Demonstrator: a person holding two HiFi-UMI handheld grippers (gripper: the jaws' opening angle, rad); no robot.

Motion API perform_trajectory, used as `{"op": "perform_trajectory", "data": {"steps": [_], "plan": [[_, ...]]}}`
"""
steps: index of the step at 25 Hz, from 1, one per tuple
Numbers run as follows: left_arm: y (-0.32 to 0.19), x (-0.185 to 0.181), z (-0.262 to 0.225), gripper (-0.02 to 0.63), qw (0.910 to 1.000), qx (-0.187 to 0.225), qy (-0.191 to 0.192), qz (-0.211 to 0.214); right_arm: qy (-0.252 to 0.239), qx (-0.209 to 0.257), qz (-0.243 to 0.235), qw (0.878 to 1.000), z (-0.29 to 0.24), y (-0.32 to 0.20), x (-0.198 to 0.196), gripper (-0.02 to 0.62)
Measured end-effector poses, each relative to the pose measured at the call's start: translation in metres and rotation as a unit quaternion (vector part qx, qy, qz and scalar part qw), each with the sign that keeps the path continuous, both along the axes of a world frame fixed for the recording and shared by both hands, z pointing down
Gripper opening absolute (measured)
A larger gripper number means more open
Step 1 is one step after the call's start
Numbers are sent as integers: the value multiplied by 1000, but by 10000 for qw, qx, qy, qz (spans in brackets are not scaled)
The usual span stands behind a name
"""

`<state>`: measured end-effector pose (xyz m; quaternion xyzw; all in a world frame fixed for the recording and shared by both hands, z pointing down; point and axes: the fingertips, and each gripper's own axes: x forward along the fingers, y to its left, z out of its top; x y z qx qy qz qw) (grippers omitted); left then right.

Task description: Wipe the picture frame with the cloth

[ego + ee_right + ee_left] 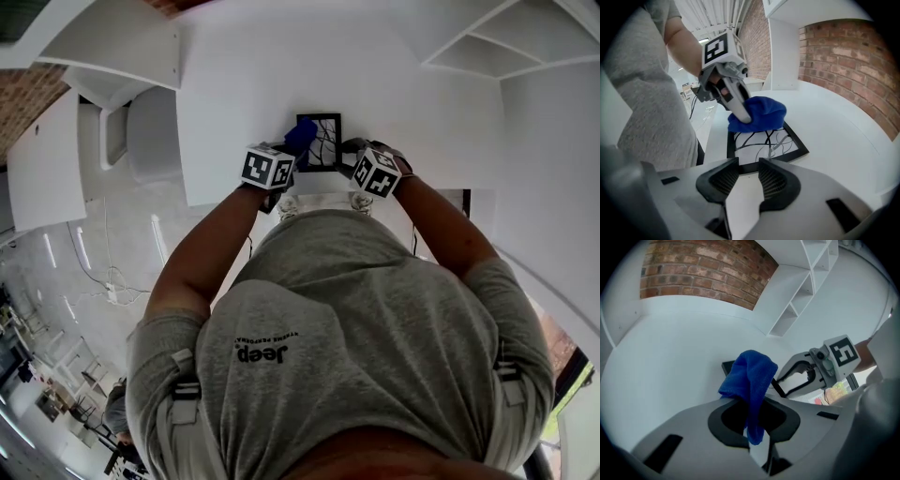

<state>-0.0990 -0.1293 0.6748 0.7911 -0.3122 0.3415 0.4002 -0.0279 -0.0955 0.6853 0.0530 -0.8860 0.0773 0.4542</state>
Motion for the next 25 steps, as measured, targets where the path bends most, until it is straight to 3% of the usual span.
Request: {"op": "perform_trajectory", "data": {"steps": [7, 25], "plan": [[59, -2, 4, 55, 9991, -357, 224, -105, 24, -9, -40, 10000, 1, 0, 1, 140], [58, -3, 6, 55, 9989, -400, 224, -16, 129, 138, -190, 9996, -1, 2, 1, 136]]}}
